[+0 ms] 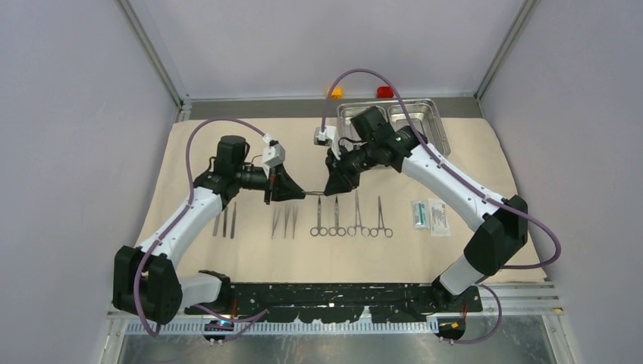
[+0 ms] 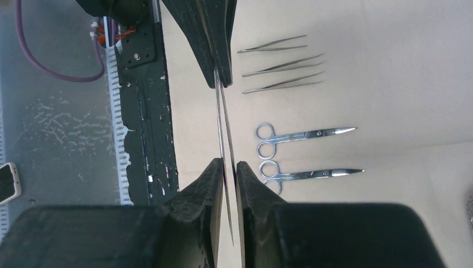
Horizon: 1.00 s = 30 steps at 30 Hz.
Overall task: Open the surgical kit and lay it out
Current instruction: Place the medical item in the surgical kit.
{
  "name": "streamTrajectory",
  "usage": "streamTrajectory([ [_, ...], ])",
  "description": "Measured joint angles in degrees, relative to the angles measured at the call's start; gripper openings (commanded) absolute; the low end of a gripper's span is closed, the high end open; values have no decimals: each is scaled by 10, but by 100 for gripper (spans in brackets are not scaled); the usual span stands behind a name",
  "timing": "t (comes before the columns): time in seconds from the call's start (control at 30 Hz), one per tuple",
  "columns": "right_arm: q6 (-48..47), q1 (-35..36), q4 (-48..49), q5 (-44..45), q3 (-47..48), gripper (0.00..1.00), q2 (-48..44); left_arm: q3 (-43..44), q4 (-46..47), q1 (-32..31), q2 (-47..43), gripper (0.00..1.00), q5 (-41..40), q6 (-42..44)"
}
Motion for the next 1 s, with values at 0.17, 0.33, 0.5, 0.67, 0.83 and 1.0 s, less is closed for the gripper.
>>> streamTrajectory([
  [0.17, 5, -9, 2, 0, -2, 27, -10, -10, 14, 9, -2, 0, -1, -19],
  [0.33, 7, -11, 3, 0, -9, 41, -15, -14, 20, 14, -2, 0, -3, -32],
  [0.5, 10, -11, 7, 2, -16, 51, -15, -14, 24, 14, -2, 0, -4, -35],
  [0.67, 16, -11, 15, 12, -18, 54, -15, -17, 26, 14, -2, 0, -2, -36],
  [0.83, 17, -11, 18, 21, -18, 55, -16, -21, 26, 14, -3, 0, 2, -36],
  [1.0, 17, -11, 19, 22, -18, 55, -26, -28, 47, 14, -7, 0, 10, -63],
])
